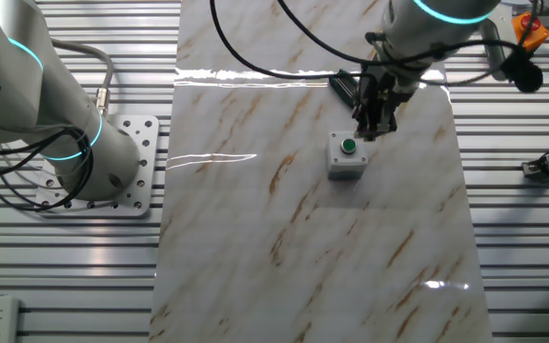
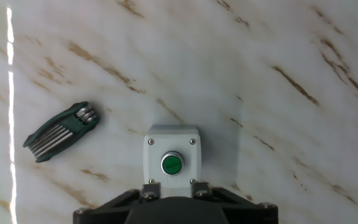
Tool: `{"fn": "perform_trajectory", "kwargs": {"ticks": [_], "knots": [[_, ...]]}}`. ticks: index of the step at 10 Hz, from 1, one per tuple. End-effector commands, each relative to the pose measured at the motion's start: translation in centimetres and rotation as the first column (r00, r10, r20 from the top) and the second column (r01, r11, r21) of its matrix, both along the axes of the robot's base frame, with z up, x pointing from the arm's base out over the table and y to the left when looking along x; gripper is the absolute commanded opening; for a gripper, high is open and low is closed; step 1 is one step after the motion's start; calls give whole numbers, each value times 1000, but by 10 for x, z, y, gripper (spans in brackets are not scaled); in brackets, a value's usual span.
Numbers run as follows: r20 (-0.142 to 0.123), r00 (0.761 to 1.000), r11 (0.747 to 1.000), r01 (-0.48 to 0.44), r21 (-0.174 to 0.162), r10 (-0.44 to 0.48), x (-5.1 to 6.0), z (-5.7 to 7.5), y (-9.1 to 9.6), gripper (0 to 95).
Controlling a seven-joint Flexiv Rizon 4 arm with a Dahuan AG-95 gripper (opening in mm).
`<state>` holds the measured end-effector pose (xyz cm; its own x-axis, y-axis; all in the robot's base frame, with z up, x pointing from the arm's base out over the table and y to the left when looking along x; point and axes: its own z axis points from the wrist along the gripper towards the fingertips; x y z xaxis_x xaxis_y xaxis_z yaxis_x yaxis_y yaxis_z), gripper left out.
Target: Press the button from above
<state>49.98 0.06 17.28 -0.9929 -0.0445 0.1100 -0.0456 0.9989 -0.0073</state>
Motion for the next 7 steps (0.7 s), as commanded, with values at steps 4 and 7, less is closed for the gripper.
{"fn": "perform_trajectory", "kwargs": {"ticks": [4,7], "knots": [[18,1000,1000,15,-16,-15,1,-3,-1,0],[53,998,999,29,-12,-29,3,-11,-1,0]]}}
